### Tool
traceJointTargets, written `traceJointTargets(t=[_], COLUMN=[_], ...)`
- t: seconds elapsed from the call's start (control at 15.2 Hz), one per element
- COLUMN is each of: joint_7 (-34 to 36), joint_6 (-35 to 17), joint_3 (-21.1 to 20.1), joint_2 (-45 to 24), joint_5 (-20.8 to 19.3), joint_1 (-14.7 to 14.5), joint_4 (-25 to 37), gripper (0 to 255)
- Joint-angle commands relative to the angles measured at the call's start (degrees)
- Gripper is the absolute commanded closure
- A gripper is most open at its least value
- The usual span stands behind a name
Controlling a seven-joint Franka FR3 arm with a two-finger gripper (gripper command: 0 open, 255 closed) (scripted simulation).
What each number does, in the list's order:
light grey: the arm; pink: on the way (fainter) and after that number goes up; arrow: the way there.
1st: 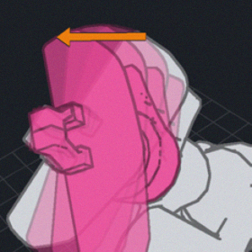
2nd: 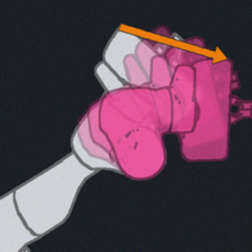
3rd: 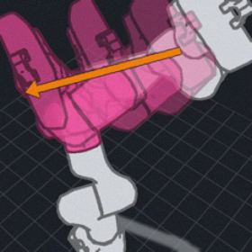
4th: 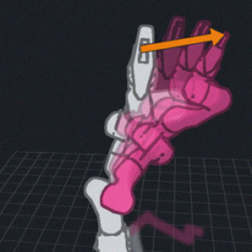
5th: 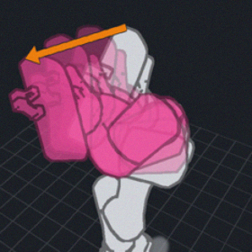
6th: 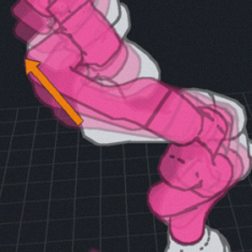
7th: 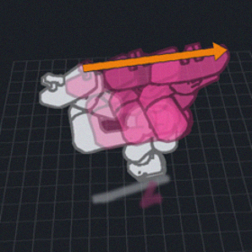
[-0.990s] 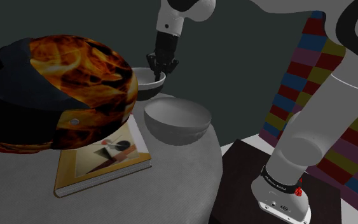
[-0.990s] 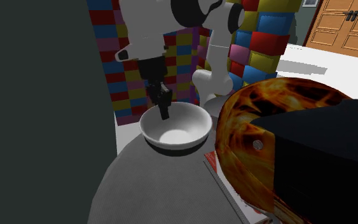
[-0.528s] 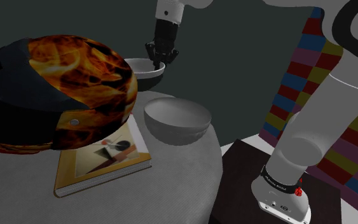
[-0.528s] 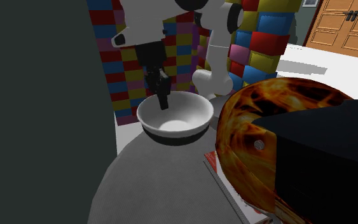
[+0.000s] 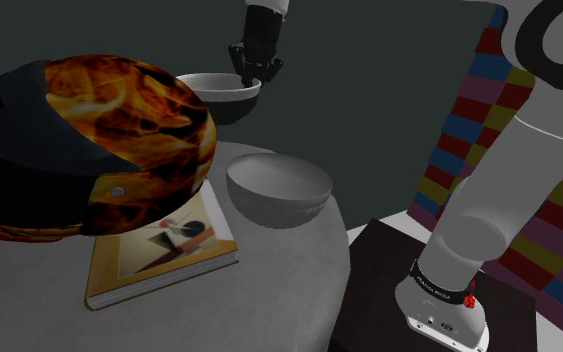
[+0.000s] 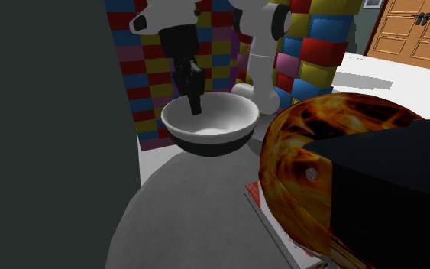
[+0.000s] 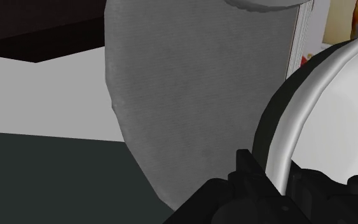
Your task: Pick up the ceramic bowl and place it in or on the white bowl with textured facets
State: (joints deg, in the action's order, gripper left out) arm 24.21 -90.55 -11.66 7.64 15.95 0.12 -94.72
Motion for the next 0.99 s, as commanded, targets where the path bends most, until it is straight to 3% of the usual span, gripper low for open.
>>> traceJointTargets(t=[0.0, 0.53, 0.92], joint_7=[0.4, 2.2, 3.9], joint_6=[1.6, 7.6, 7.2], joint_3=[0.0, 0.0, -0.7], joint_2=[-0.6, -3.3, 9.4], joint_5=[-0.1, -0.5, 2.1], joint_1=[0.0, 0.0, -1.1], joint_4=[2.2, 11.1, -1.2], gripper=[255, 255, 255])
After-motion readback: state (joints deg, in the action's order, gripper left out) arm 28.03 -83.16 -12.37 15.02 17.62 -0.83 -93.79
